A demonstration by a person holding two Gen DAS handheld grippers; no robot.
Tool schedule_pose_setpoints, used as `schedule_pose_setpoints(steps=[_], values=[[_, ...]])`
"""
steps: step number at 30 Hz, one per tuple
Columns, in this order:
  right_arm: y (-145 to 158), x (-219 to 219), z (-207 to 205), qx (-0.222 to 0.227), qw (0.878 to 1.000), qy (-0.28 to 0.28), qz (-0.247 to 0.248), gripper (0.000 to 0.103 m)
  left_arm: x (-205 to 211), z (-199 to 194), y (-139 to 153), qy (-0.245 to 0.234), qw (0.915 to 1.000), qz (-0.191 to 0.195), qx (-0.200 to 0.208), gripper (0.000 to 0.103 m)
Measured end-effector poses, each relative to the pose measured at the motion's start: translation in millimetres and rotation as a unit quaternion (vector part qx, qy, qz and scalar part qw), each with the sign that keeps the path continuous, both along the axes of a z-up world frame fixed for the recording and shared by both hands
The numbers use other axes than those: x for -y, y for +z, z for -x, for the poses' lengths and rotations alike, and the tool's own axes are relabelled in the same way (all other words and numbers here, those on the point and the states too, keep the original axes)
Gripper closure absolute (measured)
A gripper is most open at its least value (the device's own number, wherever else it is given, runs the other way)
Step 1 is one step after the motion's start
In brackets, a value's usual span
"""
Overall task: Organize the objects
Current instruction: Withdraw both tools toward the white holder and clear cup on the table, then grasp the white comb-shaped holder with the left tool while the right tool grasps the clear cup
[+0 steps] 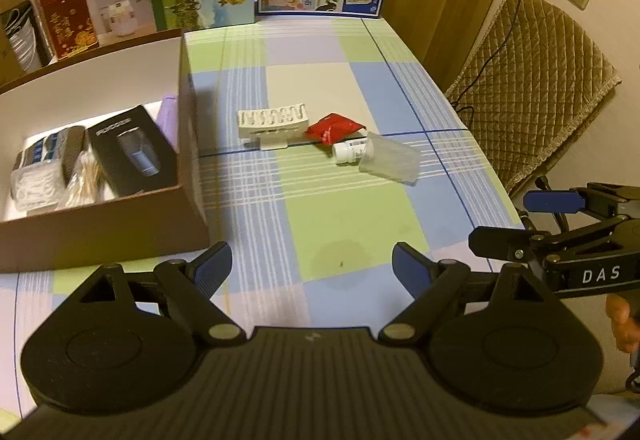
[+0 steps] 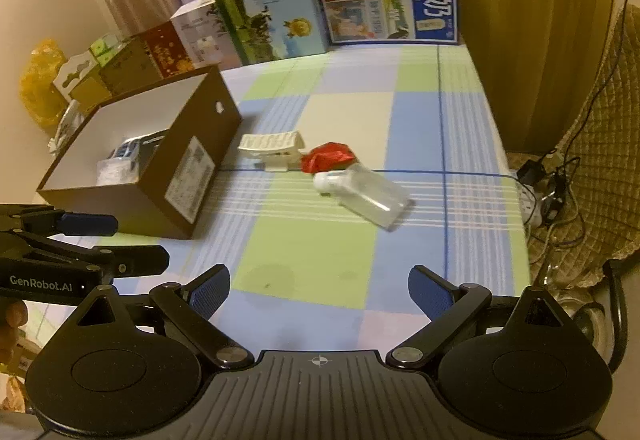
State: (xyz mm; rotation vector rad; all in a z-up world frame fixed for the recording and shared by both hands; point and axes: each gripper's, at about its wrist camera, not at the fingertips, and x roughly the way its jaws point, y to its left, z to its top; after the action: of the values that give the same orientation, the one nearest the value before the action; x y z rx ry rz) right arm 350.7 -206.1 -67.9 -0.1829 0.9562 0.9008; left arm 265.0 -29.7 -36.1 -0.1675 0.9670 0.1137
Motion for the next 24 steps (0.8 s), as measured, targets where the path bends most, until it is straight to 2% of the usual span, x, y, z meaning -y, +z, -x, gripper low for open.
schedule_pose_setpoints(steps=[9,24], values=[[-8,3,-28,0.003,1.000,-0.005,0.011,0.009,4,-31,-5,-0.014,0.9998,-0.011,0.005,0.018],[-31,-19,-74,0.020,1.000,0.005,0.009,0.010,-20,-87,-14,-0.054,0.9971,-0.047,0.024,0.019]])
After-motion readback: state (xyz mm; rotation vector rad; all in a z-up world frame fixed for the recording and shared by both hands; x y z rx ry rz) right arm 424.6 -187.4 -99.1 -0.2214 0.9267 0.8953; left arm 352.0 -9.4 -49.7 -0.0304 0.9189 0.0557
